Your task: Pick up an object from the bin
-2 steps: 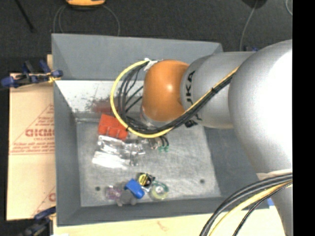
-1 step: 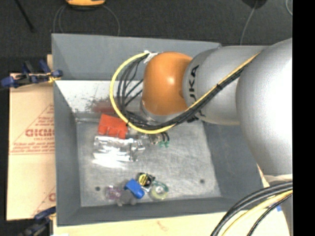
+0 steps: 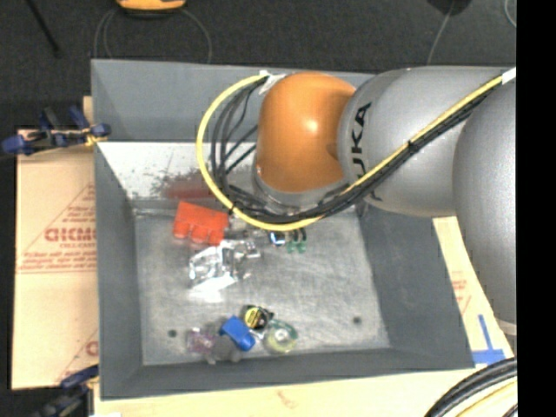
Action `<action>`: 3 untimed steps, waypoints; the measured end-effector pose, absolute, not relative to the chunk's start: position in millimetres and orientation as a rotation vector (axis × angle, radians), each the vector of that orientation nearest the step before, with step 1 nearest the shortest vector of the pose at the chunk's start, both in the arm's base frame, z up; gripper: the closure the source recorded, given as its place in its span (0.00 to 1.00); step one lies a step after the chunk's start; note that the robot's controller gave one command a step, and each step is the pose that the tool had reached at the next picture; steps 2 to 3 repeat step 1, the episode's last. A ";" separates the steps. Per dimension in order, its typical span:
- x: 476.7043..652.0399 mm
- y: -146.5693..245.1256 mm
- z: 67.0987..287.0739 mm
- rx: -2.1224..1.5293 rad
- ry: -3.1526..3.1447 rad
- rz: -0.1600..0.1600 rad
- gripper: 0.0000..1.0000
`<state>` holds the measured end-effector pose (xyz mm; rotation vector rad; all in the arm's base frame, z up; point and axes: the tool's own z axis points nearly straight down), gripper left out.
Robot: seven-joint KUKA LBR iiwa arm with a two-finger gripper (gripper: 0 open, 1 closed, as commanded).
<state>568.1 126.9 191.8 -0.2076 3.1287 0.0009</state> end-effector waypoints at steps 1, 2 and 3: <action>568.1 140.3 246.9 -0.257 3.125 0.000 1.00; 568.1 140.3 246.9 -0.257 3.125 0.000 1.00; 568.1 140.3 246.9 -0.257 3.125 0.000 1.00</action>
Offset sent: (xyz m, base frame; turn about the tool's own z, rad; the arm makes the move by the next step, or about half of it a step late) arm -0.0012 0.0145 0.0522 -0.0286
